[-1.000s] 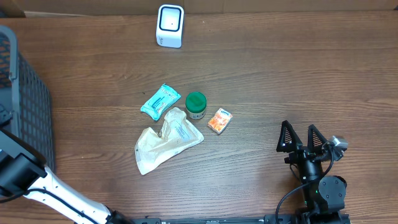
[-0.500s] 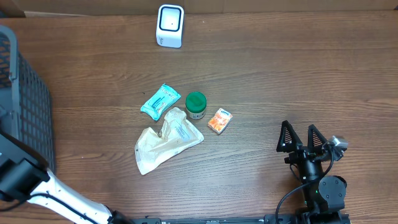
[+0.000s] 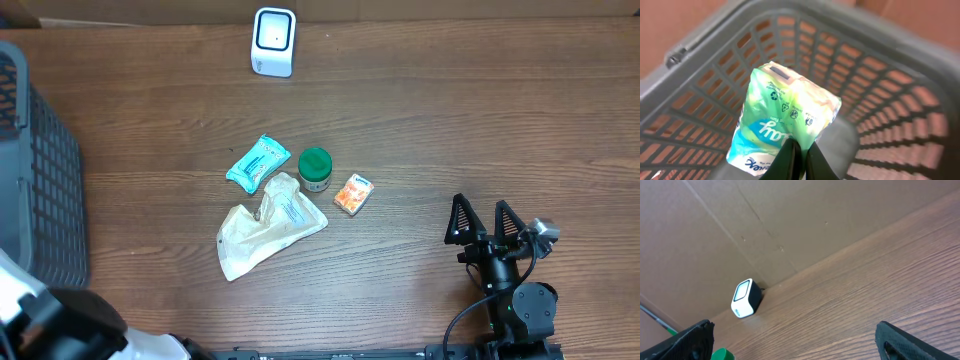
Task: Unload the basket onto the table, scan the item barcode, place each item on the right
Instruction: 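Lift the tissue pack out and carry it right of the orange pack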
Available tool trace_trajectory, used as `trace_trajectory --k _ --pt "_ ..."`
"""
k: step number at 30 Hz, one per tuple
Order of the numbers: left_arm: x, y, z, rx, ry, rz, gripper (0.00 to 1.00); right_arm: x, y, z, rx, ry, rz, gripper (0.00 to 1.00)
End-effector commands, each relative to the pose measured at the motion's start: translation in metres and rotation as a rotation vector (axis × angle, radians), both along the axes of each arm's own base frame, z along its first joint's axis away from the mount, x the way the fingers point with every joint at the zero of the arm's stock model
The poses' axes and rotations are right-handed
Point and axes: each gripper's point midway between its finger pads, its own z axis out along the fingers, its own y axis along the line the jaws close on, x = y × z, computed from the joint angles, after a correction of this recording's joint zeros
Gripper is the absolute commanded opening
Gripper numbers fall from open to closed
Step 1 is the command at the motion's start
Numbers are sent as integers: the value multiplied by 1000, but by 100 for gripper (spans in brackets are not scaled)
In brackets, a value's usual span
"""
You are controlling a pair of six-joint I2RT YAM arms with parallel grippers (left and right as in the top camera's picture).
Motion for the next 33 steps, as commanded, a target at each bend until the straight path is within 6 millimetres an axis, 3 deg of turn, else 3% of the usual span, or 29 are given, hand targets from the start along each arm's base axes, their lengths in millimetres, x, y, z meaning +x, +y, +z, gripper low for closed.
trace_trajectory --k 1,5,7,8,10,13,14,15,16,20,28,33 --pt "-2 -60 68 63 -137 -99 4 0 -1 -2 -10 -3 -5 100" --pt "1 -127 96 66 -184 -220 4 0 -1 -2 -10 -3 -6 100" --pt "8 -175 96 25 -181 -324 4 0 -1 -2 -10 -3 -5 100" --pt "10 -189 94 14 -170 -360 4 0 -1 -2 -10 -3 -6 100" --pt "18 -234 79 -31 -111 -478 4 0 -1 -2 -10 -3 -5 100" --pt "24 -282 56 -83 -19 -604 4 0 -1 -2 -10 -3 -5 100" --pt "27 -308 42 -108 37 -674 4 0 -1 -2 -10 -3 -6 100" --pt "28 -315 38 -114 52 -693 4 0 -1 -2 -10 -3 -5 100" --pt "31 -339 25 -133 104 -756 4 0 -1 -2 -10 -3 -6 100" --pt "35 -404 -12 -167 245 -915 4 0 -1 -2 -10 -3 -6 100" --pt "40 -501 -68 -177 399 -1120 4 0 -1 -2 -10 -3 -6 100" --pt "26 -573 -110 -186 499 -1234 4 0 -1 -2 -10 -3 -5 100"
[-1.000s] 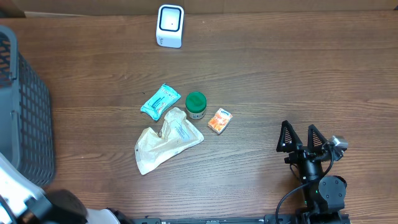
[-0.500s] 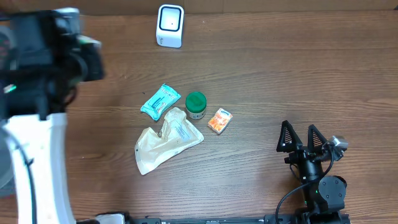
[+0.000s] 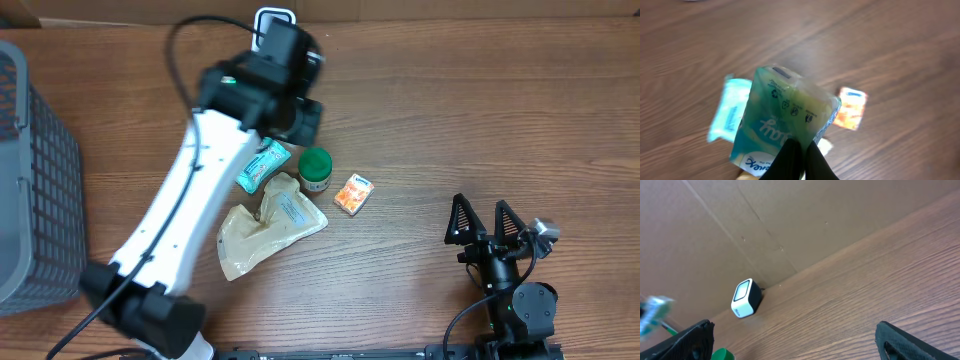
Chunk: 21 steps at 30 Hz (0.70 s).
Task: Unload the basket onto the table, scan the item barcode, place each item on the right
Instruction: 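Lift the tissue pack out and carry it right of the orange pack, then release the tissue pack and withdraw the left gripper to the basket side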
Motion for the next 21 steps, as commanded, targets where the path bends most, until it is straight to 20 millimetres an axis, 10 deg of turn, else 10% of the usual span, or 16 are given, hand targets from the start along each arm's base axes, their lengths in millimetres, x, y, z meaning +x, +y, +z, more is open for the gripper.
trace_trajectory --k 1,9,16,21 --pt "-14 -48 -27 1 57 -56 4 0 -1 -2 -10 -3 -6 100" --pt "-48 -130 -99 58 151 -180 4 0 -1 -2 -10 -3 -6 100" --pt "-44 -160 -153 47 193 -145 4 0 -1 -2 -10 -3 -6 100" --pt "-43 -166 -156 20 201 -145 53 0 -1 -2 -10 -3 -6 100"
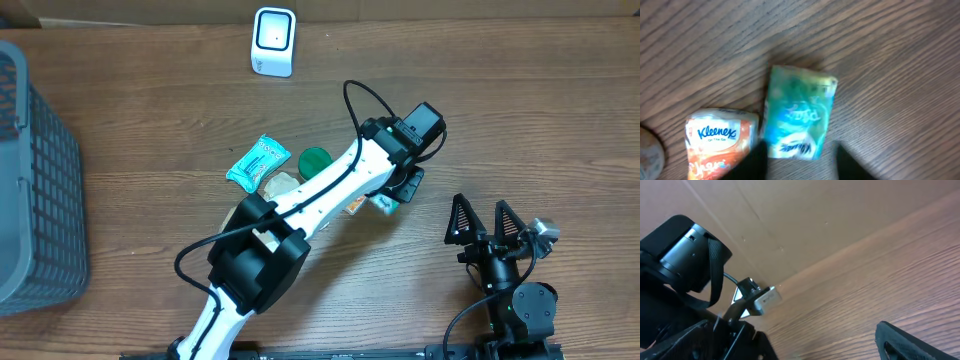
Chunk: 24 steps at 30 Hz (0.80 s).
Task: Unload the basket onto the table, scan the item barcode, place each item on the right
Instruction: 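Release the tissue pack and withdraw the left gripper to the basket side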
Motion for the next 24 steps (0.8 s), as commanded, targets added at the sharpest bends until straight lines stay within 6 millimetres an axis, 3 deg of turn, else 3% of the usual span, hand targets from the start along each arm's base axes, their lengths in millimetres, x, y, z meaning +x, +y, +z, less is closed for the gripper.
trace_trajectory --k 1,3,7,9,11,15,18,21,24 --pt "2 -5 9 -39 0 23 64 0 -1 -2 -11 -3 -6 100" --pt "6 -2 16 -42 -8 30 67 0 -1 -2 -11 -3 -6 100" --pt "25 20 74 -95 -71 88 71 0 -1 -2 -11 -3 -6 100" --pt "34 48 124 -141 -133 127 73 0 -1 -2 -11 -3 -6 100" --pt "43 104 167 -106 -224 213 75 0 -1 -2 -11 -3 -6 100" --pt "45 199 207 -54 -263 403 82 0 -1 -2 -11 -3 -6 100" --pt "43 257 211 4 -244 504 82 0 -1 -2 -11 -3 -6 100" --pt "40 339 204 72 -181 671 81 0 -1 -2 -11 -3 -6 100" --pt "38 389 203 83 -169 722 81 0 -1 -2 -11 -3 -6 100"
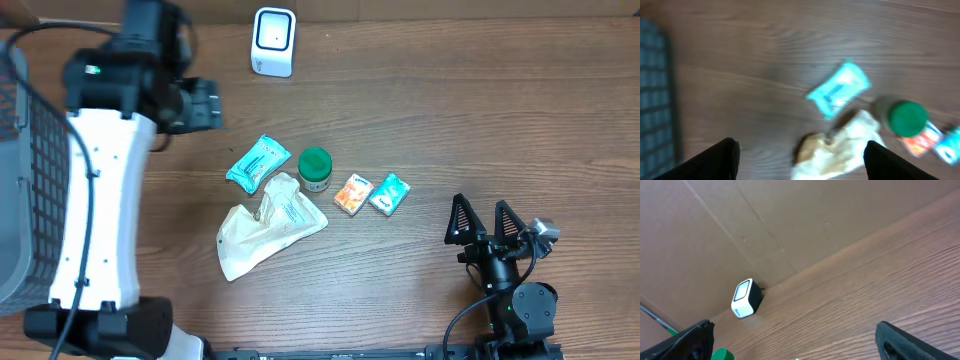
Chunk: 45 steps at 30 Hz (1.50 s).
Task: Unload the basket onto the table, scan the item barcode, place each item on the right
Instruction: 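Release the tissue pack and withdraw the left gripper to the basket side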
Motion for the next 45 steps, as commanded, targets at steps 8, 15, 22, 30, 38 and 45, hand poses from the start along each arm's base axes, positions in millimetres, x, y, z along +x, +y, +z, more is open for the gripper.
trace_trajectory --k 8,15,22,30,38,45 --pt "-28 151 -2 132 50 146 94 0 -1 -2 -11 -2 -6 100" --pt "-32 169 -9 133 61 106 94 0 -1 -2 -11 -2 -6 100" --pt "-14 145 -12 4 -2 12 86 0 -1 -2 -11 -2 -6 100" --pt "-23 141 -29 -21 57 4 74 0 -1 -2 -11 -2 -6 100" --pt "-23 149 -55 -10 90 22 78 0 -1 -2 -11 -2 -6 100" --pt "-30 199 -50 75 62 137 90 0 -1 -2 -11 -2 -6 100"
